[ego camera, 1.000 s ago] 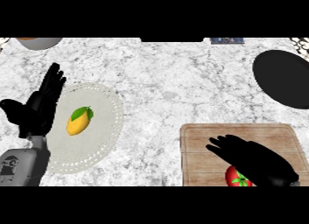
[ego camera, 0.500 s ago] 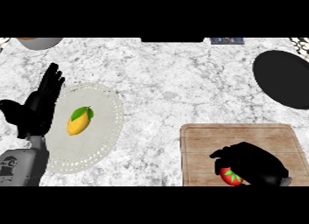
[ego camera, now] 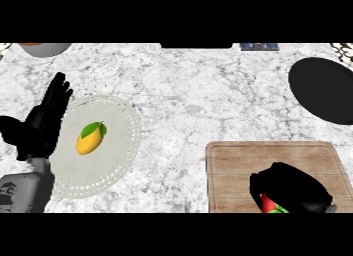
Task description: Pick the tomato from the cutting board and place it in the pan
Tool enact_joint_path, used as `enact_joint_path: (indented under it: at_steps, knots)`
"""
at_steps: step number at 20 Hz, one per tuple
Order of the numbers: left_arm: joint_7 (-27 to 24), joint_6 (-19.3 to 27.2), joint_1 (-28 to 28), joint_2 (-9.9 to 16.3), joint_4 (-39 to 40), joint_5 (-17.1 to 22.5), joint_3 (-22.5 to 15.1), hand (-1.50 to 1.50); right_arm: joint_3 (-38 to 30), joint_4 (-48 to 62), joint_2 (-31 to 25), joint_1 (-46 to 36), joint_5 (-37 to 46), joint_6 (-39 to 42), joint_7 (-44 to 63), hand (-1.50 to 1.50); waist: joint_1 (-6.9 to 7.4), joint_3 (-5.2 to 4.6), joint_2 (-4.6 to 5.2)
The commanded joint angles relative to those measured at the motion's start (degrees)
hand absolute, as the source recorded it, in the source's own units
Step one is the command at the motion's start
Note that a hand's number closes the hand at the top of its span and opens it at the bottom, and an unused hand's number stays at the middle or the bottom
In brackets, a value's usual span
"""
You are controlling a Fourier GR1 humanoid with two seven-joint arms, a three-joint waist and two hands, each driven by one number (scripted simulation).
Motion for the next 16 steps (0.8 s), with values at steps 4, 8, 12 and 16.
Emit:
enact_joint_path:
  at_steps: [4,8,12,16]
  knots:
    - [-1.61,0.06,1.35,-0.48,-0.51,-0.71,0.31,0.00,-4.26,-5.81,0.86,9.71,0.30,-6.13,1.36,1.50,-0.36,0.07,0.03]
    - [-1.39,-0.74,-0.32,1.33,2.28,0.64,2.76,0.00,-10.22,-12.74,-0.43,17.48,-1.71,-15.77,-1.93,1.50,-1.66,0.09,-0.19]
    - [-0.05,0.61,0.82,-0.34,-0.36,-0.41,1.02,0.00,-19.14,-20.37,0.90,17.23,-9.47,-17.38,-4.20,1.50,-1.66,0.09,-0.30]
    - [-0.93,1.07,-0.17,-1.38,1.26,-0.98,0.47,0.00,-27.09,-21.54,3.86,18.46,-18.70,-17.28,-5.90,1.50,-1.15,0.10,-0.04]
